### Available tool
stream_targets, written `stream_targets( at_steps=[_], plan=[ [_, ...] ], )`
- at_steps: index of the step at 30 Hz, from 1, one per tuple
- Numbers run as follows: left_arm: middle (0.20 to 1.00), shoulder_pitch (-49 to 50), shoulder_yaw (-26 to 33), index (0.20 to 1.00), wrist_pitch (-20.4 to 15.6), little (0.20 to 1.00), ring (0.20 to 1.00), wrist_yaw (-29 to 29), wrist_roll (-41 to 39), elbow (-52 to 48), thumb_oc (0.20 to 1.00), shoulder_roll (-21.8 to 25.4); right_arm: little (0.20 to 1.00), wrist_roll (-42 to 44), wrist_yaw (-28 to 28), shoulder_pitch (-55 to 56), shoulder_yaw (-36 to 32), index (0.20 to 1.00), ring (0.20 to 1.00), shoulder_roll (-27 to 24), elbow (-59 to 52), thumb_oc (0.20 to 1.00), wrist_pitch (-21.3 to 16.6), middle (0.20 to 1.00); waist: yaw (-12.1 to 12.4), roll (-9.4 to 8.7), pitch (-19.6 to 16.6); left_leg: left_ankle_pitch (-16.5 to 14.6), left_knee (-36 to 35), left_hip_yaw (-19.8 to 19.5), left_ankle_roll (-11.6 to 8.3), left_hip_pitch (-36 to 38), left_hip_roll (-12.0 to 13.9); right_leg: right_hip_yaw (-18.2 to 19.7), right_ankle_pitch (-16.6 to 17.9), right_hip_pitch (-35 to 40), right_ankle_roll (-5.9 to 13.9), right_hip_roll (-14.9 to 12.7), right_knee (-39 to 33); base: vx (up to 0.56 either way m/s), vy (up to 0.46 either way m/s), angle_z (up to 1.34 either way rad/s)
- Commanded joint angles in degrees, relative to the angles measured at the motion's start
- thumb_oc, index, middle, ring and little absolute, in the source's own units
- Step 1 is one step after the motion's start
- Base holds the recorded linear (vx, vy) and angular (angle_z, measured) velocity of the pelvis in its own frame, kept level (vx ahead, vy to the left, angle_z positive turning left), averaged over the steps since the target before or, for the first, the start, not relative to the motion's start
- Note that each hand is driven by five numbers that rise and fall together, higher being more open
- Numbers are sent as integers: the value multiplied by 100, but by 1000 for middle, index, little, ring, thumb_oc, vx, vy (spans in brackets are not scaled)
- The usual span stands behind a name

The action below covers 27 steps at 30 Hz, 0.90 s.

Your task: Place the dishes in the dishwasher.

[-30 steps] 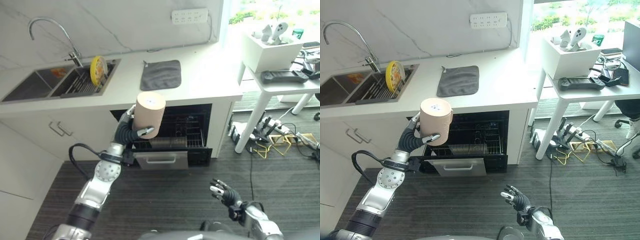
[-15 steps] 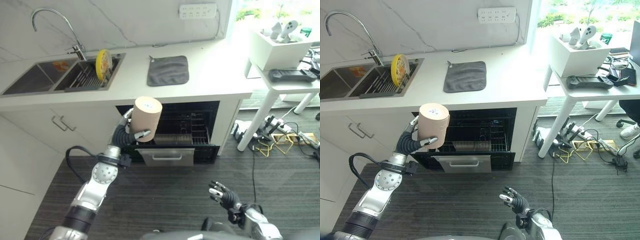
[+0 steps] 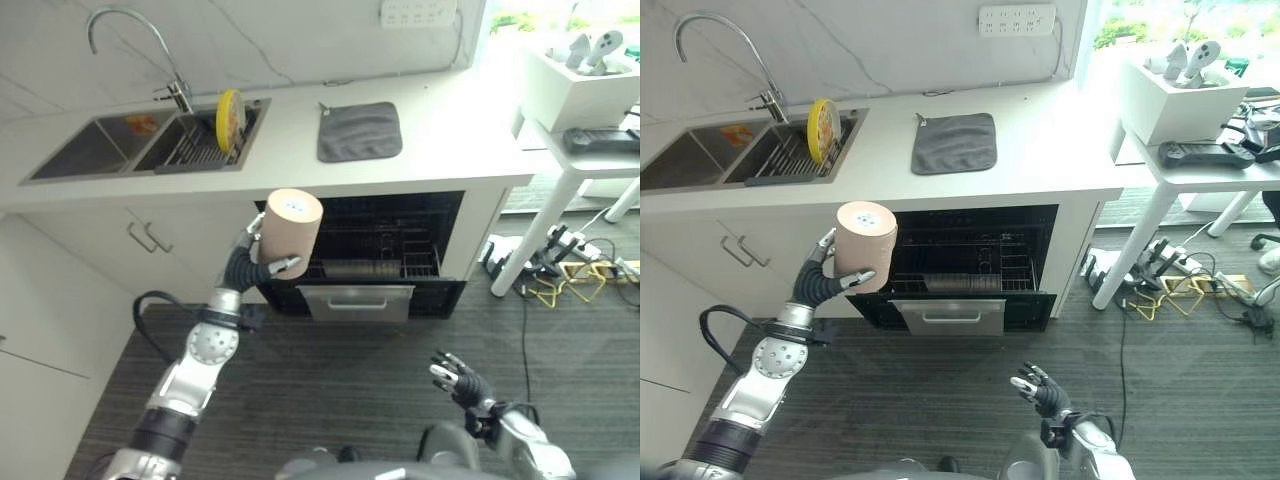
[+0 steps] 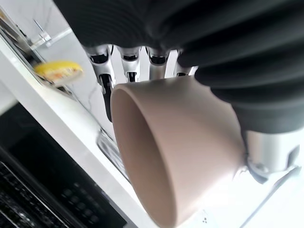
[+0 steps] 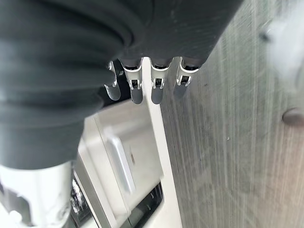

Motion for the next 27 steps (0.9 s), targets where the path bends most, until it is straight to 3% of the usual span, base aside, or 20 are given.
stream_targets(
  at_steps=[1, 2, 3, 5, 7, 8, 9, 12, 13, 14, 16, 22, 27],
  plan=[
    [200, -135, 380, 200, -311, 200, 200, 343, 204, -470, 200, 240, 1000, 45, 324, -287, -22, 1000, 1000, 273, -130, 1000, -235, 1000, -152, -238, 174, 191, -448, -314, -194, 342, 217, -179, 1307, 640, 271, 264, -1675, 206, -345, 17],
    [200, -91, 486, 200, -295, 200, 200, 387, 200, -471, 200, 221, 1000, 17, 420, -302, -40, 1000, 1000, 263, -104, 1000, -188, 1000, -163, -231, 113, 289, -598, -314, -276, 425, 294, -233, 1055, 896, 261, 479, -2164, 165, -317, 28],
    [200, -98, 476, 200, -292, 200, 200, 394, 190, -461, 200, 213, 1000, 37, 411, -312, -27, 1000, 1000, 256, -91, 1000, -193, 1000, -151, -232, 90, 310, -595, -308, -294, 414, 309, -259, 1011, 963, 238, 511, -2228, 218, -453, 38],
    [200, -88, 453, 200, -317, 200, 200, 359, 241, -482, 200, 132, 1000, 188, 326, -394, 38, 1000, 1000, 182, -16, 1000, -245, 1000, -76, -253, -64, 290, -380, -187, -424, 345, 397, -433, 679, 1457, -10, 689, -2657, 154, -304, 58],
    [200, -114, 353, 200, -272, 200, 200, 414, 240, -511, 200, 74, 1000, 211, 307, -371, -44, 1000, 1000, 87, -64, 1000, -248, 1000, -126, -323, -94, -169, 626, -130, -387, 51, 219, -393, 463, 1621, -195, 741, -2672, 126, -204, 31],
    [200, -117, 341, 200, -280, 200, 200, 415, 214, -510, 200, 75, 1000, 214, 301, -362, -54, 1000, 1000, 65, -70, 1000, -256, 1000, -116, -333, -82, -133, 885, -128, -424, -41, 220, -398, 438, 1660, -230, 740, -2681, 133, -121, 12],
    [200, -100, 308, 200, -449, 200, 200, 316, 80, -469, 200, 61, 1000, 194, 267, -341, -89, 1000, 1000, -107, -15, 1000, -341, 1000, 15, -359, 57, 504, 2103, -455, -788, -856, 490, -244, 377, 2008, -452, 850, -2931, 155, -12, 23],
    [200, 9, 372, 200, -531, 200, 200, 257, 175, -499, 200, 27, 1000, 246, 308, -441, -104, 1000, 1000, -151, 80, 1000, -323, 1000, 76, -327, 40, 651, 1244, -621, -847, -680, 743, -87, 421, 2052, -392, 852, -3029, 163, 144, -28],
    [200, 75, 417, 200, -550, 200, 200, 249, 168, -537, 200, 40, 1000, 260, 343, -461, -102, 1000, 1000, -174, 113, 1000, -341, 1000, 99, -276, 25, 967, 833, -740, -976, -633, 959, -20, 423, 2084, -365, 867, -3100, 153, 282, -64],
    [200, 45, 433, 200, -460, 200, 200, 255, 120, -536, 200, 44, 1000, 305, 317, -495, -62, 1000, 1000, -244, 115, 1000, -319, 1000, 75, -255, -17, 992, 322, -695, -1013, -536, 1146, -47, 461, 2152, -311, 750, -3280, 171, 343, -45],
    [200, -114, 363, 200, -337, 200, 200, 188, 208, -462, 200, 48, 1000, 485, 296, -482, 6, 1000, 1000, -187, 260, 1000, -380, 1000, 24, -156, -134, 1006, -417, -431, -1108, -144, 1209, -363, 585, 2207, -169, 539, -3433, 166, 359, -33],
    [200, 52, 388, 200, -263, 200, 200, 123, 138, -537, 200, 215, 1000, 57, 406, -319, 60, 1000, 1000, 106, 174, 1000, -278, 1000, 46, -98, -254, 780, -701, -314, -941, 176, 1021, -475, 694, 2224, 44, 370, -3429, 122, 85, 10],
    [200, 112, 401, 200, -262, 200, 200, 106, 157, -583, 200, 212, 1000, -51, 428, -311, 85, 1000, 1000, 94, 33, 1000, -277, 1000, 53, -107, -235, 744, -701, -222, -868, 189, 973, -462, 680, 2234, 61, 350, -3424, 42, 22, -7]
  ],
)
